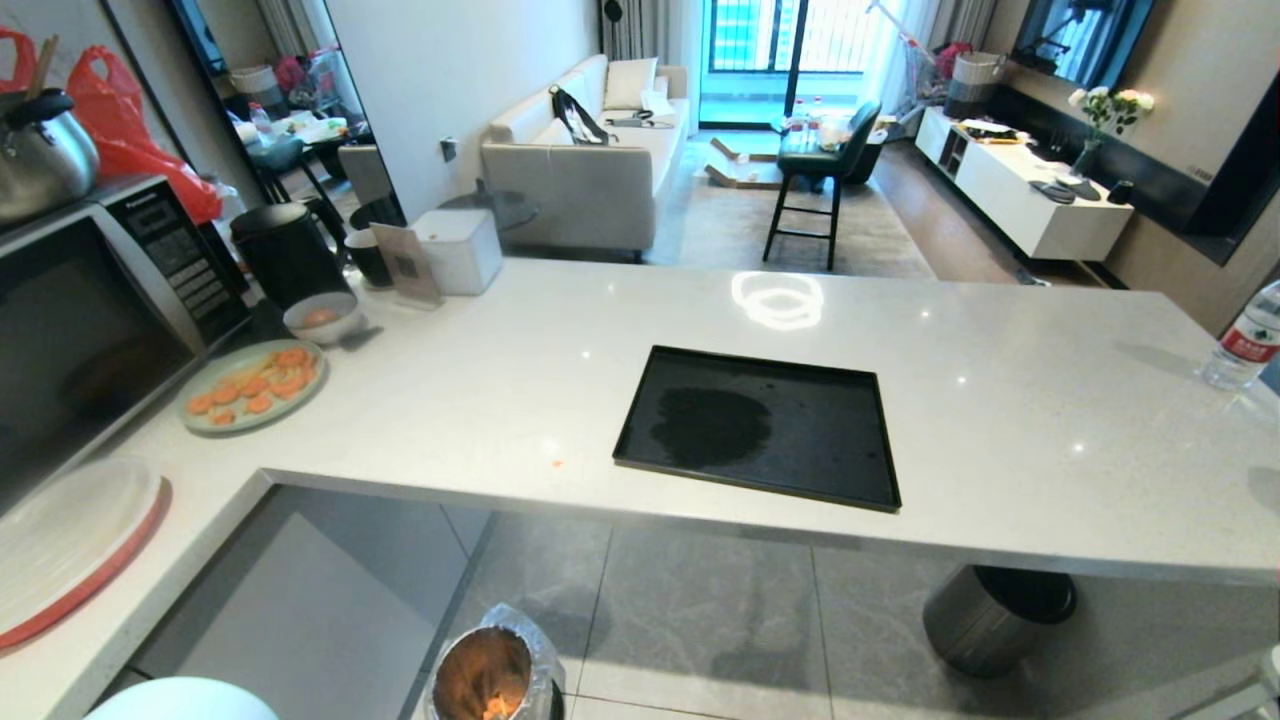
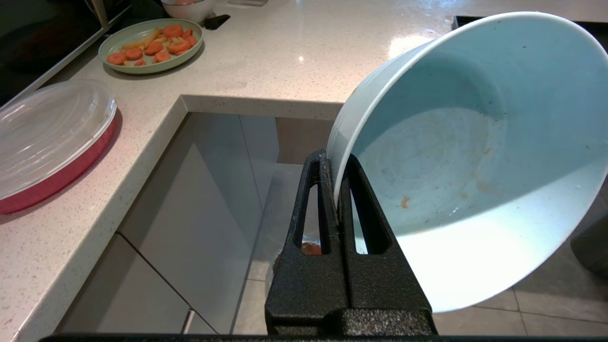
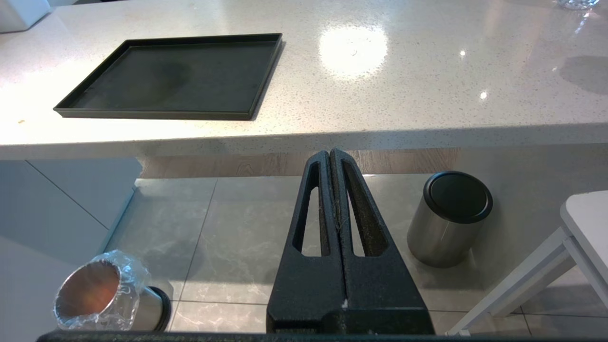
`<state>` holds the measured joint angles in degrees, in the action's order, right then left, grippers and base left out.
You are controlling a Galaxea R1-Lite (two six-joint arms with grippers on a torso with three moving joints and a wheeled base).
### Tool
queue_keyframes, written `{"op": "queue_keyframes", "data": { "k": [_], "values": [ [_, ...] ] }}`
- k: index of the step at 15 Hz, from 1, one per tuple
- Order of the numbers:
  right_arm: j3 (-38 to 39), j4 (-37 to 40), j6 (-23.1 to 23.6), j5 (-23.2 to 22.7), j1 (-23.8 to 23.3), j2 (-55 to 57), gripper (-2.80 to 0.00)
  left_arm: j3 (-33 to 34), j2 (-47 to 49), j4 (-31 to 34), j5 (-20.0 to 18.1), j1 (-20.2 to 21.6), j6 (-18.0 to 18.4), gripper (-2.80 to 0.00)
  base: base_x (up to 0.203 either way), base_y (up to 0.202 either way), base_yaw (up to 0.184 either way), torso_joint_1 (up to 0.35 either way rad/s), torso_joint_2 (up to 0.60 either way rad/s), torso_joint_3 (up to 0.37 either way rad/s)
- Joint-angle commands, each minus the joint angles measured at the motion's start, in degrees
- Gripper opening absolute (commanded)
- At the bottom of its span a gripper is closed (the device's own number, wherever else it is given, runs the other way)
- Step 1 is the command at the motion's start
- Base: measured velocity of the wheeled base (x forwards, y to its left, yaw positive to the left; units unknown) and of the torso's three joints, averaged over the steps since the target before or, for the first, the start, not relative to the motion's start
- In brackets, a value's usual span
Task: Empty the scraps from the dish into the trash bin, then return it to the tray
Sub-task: Put the bowl back to the table
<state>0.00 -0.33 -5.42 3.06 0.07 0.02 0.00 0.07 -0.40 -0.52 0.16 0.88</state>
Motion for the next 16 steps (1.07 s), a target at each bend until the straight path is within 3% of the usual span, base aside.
{"op": "queue_keyframes", "data": {
  "k": [1,16],
  "values": [
    [0.00,-0.02,-0.02,0.02,0.01,-0.02,-2.80,0.00,0.01,-0.04,0.00,0.02,-0.09,-2.80,0.000,0.000,0.000,0.000,0.00,0.000],
    [0.00,-0.02,-0.02,0.02,0.01,-0.02,-2.80,0.00,0.01,-0.04,-0.53,0.02,0.44,-2.80,0.000,0.000,0.000,0.000,0.00,0.000]
  ]
}}
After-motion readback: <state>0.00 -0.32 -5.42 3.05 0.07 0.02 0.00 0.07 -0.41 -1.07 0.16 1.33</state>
